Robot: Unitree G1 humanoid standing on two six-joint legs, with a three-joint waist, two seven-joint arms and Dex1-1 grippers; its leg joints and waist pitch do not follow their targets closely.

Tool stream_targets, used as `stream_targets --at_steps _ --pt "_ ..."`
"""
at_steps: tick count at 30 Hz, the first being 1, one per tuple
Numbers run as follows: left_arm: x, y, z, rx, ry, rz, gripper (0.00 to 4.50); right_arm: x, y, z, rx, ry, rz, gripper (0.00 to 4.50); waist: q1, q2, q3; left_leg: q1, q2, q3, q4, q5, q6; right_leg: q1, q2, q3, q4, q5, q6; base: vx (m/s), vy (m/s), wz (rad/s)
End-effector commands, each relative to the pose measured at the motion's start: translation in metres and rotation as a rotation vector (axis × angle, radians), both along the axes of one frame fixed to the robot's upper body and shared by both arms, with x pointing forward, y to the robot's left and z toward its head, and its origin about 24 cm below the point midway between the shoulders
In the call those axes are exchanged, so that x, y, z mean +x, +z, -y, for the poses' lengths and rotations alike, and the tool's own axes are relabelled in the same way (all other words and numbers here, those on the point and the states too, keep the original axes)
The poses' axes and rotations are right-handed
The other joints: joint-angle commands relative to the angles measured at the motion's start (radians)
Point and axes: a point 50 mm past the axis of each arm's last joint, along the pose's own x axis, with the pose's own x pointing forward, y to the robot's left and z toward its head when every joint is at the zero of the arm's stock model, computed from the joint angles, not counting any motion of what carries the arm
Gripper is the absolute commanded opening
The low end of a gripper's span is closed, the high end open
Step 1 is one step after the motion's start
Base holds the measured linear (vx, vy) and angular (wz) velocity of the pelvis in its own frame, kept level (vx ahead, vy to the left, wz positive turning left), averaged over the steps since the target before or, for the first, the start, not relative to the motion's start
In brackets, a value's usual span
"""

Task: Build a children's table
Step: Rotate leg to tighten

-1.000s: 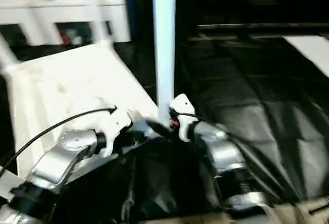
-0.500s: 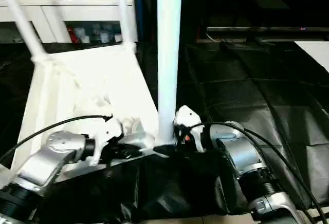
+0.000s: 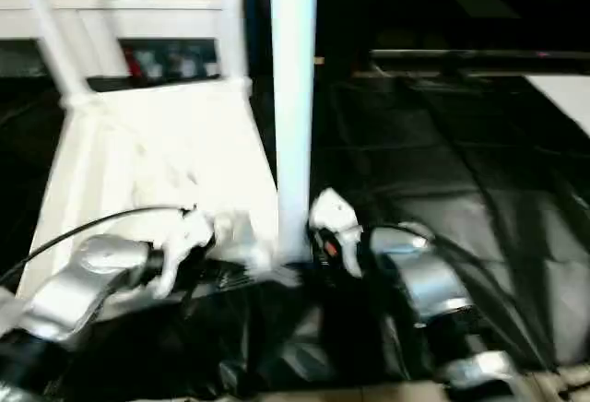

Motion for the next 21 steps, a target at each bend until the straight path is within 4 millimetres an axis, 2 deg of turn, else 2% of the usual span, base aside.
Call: stream_targets --at_steps 1,3,4,5,7,8,9,11,12,13,14,17,19,21 --pt "0.007 0.014 0.026 -0.078 -0.001 0.064 0.0 0.001 -0.014 -0.017 -0.015 -0.08 -0.017 2.75 -0.007 -0.011 -0.049 0.023 0.055 -0.031 -0.088 -0.32 -0.018 0.023 -0.044 0.027 -0.087 -0.378 -0.193 0.0 0.0 0.0" --pt "0.012 0.013 0.034 -0.075 0.06 0.077 0.0 0.006 -0.017 -0.024 0.011 -0.188 -0.028 2.74 -0.023 -0.012 -0.047 0.02 0.054 -0.035 -0.09 -0.35 -0.029 0.02 -0.044 0.026 -0.093 -0.425 -0.173 0.0 0.0 0.0" --pt "0.014 0.013 0.037 -0.073 0.083 0.082 0.0 0.008 -0.017 -0.027 0.019 -0.22 -0.032 2.74 -0.025 -0.013 -0.048 0.019 0.052 -0.037 -0.089 -0.352 -0.03 0.021 -0.045 0.024 -0.095 -0.435 -0.167 0.0 0.0 0.0" --pt "0.016 0.013 0.042 -0.077 0.112 0.087 0.0 0.01 -0.018 -0.031 0.02 -0.268 -0.028 2.74 -0.03 -0.012 -0.05 0.021 0.053 -0.036 -0.088 -0.35 -0.028 0.016 -0.043 0.026 -0.096 -0.429 -0.164 0.0 0.0 0.0" --pt "0.022 0.013 0.058 -0.092 0.199 0.1 0.0 0.017 -0.018 -0.047 0.013 -0.371 0.001 2.74 -0.034 -0.013 -0.05 0.019 0.052 -0.035 -0.088 -0.347 -0.025 0.017 -0.042 0.026 -0.096 -0.417 -0.166 0.0 0.0 0.0" --pt "0.022 0.013 0.059 -0.093 0.203 0.1 0.0 0.018 -0.018 -0.048 0.012 -0.38 0.006 2.74 -0.036 -0.005 -0.049 0.017 0.052 -0.036 -0.088 -0.342 -0.029 0.016 -0.044 0.026 -0.094 -0.409 -0.171 0.0 0.0 0.0" --pt "0.022 0.013 0.063 -0.095 0.213 0.104 0.0 0.02 -0.016 -0.054 0.018 -0.402 0.02 2.74 -0.04 -0.01 -0.052 0.017 0.049 -0.036 -0.087 -0.343 -0.026 0.019 -0.042 0.023 -0.096 -0.407 -0.17 0.0 0.0 0.0" --pt "0.022 0.014 0.07 -0.093 0.209 0.12 0.0 0.022 -0.009 -0.066 0.084 -0.407 0.032 2.74 -0.042 -0.009 -0.054 0.013 0.05 -0.036 -0.087 -0.332 -0.013 0.022 -0.042 0.024 -0.095 -0.375 -0.171 0.0 0.0 0.0" --pt "0.022 0.014 0.07 -0.093 0.209 0.12 0.0 0.022 -0.009 -0.066 0.084 -0.407 0.032 2.74 -0.041 -0.008 -0.054 0.013 0.051 -0.035 -0.087 -0.33 -0.008 0.021 -0.042 0.024 -0.095 -0.365 -0.173 0.0 0.0 0.0" --pt "0.021 0.014 0.072 -0.101 0.199 0.119 0.0 0.022 -0.005 -0.069 0.12 -0.39 0.025 3.3 -0.04 -0.007 -0.057 0.013 0.051 -0.034 -0.086 -0.315 -0.001 0.023 -0.042 0.024 -0.092 -0.335 -0.18 0.0 0.0 0.0" --pt "0.018 0.015 0.07 -0.11 0.163 0.113 0.0 0.022 0.0 -0.069 0.166 -0.357 0.013 3.44 -0.038 -0.005 -0.058 0.012 0.051 -0.032 -0.085 -0.291 0.013 0.025 -0.04 0.025 -0.089 -0.282 -0.195 0.0 0.0 0.0" --pt "0.017 0.016 0.062 -0.111 0.143 0.117 0.0 0.019 0.003 -0.061 0.182 -0.301 -0.004 3.65 -0.036 -0.005 -0.059 0.009 0.052 -0.031 -0.084 -0.26 0.032 0.031 -0.039 0.023 -0.082 -0.228 -0.212 0.0 0.0 0.0" --pt "0.016 0.017 0.058 -0.118 0.115 0.121 0.0 0.017 0.002 -0.053 0.147 -0.25 0.006 3.89 -0.034 -0.007 -0.06 0.011 0.053 -0.029 -0.081 -0.237 0.047 0.033 -0.04 0.023 -0.079 -0.192 -0.225 0.0 0.0 0.0" --pt "0.014 0.018 0.054 -0.125 0.087 0.12 0.0 0.014 0.001 -0.047 0.11 -0.205 0.017 3.93 -0.031 -0.008 -0.062 0.008 0.053 -0.029 -0.078 -0.2 0.065 0.038 -0.04 0.022 -0.073 -0.146 -0.239 0.0 0.0 0.0"
